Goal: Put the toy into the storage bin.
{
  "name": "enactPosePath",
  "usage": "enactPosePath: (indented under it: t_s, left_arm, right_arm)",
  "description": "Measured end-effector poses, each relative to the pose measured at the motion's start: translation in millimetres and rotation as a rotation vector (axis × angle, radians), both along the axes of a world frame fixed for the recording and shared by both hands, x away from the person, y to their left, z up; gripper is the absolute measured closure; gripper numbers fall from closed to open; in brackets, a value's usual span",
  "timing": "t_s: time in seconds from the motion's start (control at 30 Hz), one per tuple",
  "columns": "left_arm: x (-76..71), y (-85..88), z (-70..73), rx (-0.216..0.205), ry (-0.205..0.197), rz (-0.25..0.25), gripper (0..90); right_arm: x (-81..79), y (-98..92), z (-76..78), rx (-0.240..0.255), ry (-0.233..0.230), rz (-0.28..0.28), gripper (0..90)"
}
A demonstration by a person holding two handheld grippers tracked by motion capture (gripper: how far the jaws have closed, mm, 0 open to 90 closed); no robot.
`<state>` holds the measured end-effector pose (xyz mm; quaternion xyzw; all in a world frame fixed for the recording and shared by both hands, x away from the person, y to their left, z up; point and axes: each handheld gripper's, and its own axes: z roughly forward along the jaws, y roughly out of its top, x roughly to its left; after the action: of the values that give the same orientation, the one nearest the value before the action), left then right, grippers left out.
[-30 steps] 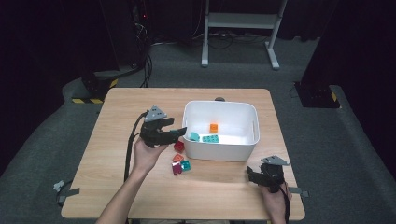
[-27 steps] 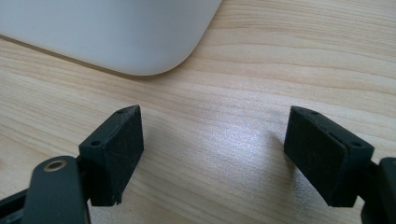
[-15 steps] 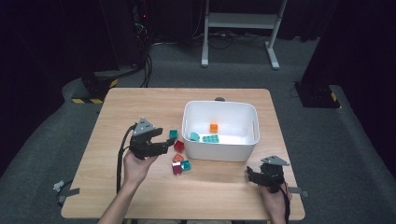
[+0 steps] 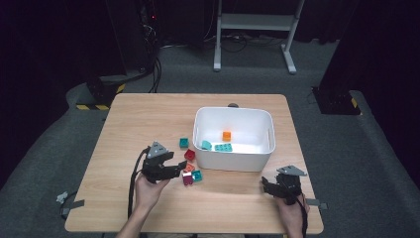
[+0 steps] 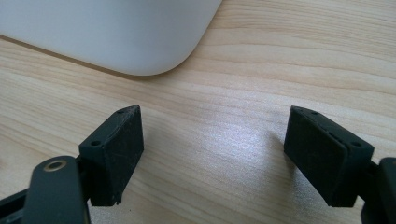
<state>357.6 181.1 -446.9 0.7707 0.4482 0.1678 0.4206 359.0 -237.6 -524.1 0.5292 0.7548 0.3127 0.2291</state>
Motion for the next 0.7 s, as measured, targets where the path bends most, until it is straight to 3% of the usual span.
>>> enactPosePath:
  t_s: [0.23, 0.4, 0.57, 0.7]
  left_arm:
    - [-2.5, -7.0, -27.0, 0.003, 0.059, 0.021, 34.2]
    - [-3.3, -10.1, -34.9, -0.003, 0.069, 0.035, 33.0]
    - [-1.2, -17.3, -47.3, 0.026, 0.081, 0.056, 30.2]
    - [0.5, -21.2, -52.8, 0.023, 0.087, 0.065, 28.9]
  right_arm:
    - [0.0, 0.0, 0.0, 0.0, 0.0, 0.0, 20.0]
    - [0.0, 0.0, 0.0, 0.0, 0.0, 0.0, 20.0]
    - [0.0, 0.0, 0.0, 0.0, 0.0, 0.0, 20.0]
    - [0.0, 0.0, 0.0, 0.0, 0.0, 0.0, 20.0]
